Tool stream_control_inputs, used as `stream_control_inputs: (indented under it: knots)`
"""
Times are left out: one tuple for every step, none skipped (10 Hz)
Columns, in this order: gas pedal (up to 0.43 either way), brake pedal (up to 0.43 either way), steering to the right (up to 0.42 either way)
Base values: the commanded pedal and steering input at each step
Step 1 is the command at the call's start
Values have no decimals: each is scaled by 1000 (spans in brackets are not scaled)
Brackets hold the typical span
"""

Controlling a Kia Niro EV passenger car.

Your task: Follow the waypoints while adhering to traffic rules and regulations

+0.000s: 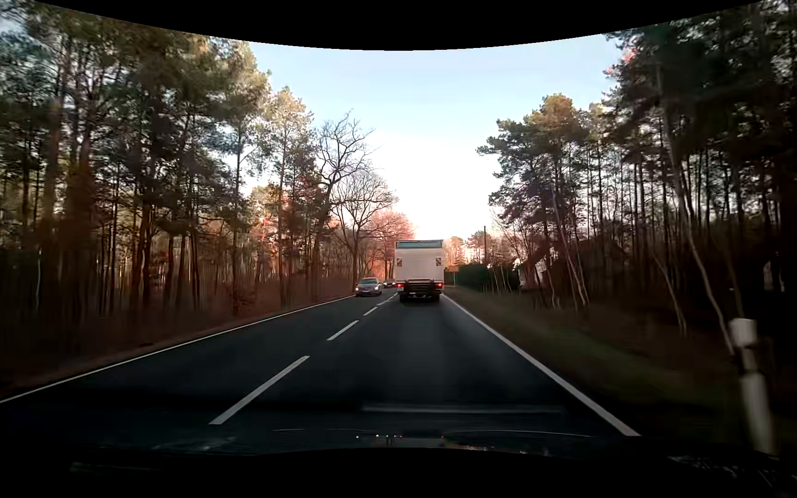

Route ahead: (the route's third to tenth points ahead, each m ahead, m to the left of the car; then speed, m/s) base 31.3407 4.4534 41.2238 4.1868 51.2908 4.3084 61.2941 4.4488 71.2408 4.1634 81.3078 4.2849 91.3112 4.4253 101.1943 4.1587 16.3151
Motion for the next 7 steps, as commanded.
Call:
stream_control_inputs:
  knots:
    - [0, 0, -1]
    - [0, 0, -1]
    - [0, 0, -2]
    - [0, 0, -3]
    - [0, 0, -3]
    - [0, 0, -3]
    - [0, 0, -3]
